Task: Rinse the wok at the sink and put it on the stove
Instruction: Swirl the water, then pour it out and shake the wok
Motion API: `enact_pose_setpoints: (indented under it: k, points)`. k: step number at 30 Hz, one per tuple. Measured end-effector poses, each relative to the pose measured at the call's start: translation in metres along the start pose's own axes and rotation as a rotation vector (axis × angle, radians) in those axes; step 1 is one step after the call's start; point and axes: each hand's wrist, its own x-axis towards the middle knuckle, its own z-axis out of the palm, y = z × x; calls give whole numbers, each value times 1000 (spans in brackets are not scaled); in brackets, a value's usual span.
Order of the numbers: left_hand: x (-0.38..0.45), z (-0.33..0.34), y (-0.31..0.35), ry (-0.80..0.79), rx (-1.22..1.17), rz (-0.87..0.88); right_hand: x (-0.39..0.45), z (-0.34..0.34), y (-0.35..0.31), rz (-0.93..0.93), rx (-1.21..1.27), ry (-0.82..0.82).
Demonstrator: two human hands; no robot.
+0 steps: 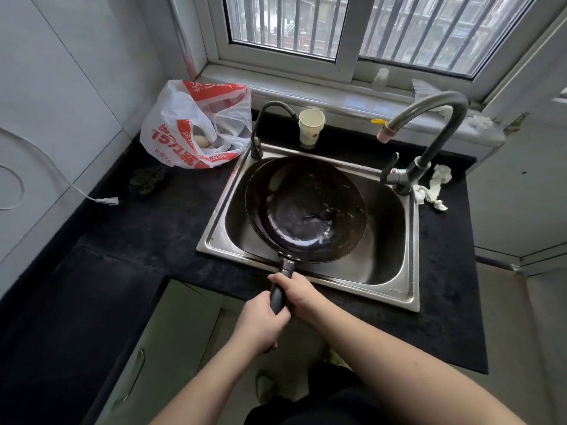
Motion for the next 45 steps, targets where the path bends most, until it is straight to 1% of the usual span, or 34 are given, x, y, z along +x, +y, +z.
enact_pose_setpoints:
  k: [4, 10, 17, 20, 24, 28, 33, 36, 41, 45]
  points:
    - [2, 6, -9, 28, -19, 15, -2, 0, 1, -20, -36, 11]
    - [13, -8, -9, -53, -50, 36, 0, 10, -7, -20, -108, 84]
    - [13, -24, 4, -142, -49, 17, -6, 11, -15, 21, -21, 71]
    - [6, -26, 5, -124, -21, 29, -7, 9, -11, 22, 39, 35]
    - [2, -26, 5, -55, 95, 53, -9, 11, -10, 23, 106, -28]
    - [1, -27, -1, 29, 147, 88, -12, 15, -18, 17, 85, -73]
    - [4, -29, -6, 79, 208, 120, -11, 18, -25, -19, 28, -78]
    - [5, -29, -6, 114, 295, 156, -11, 17, -26, -18, 21, -85]
    - [5, -29, -3, 155, 440, 218, -12, 18, -27, -17, 88, -104]
    - [3, -23, 2, 169, 514, 222, -12, 14, -26, -26, 130, -138]
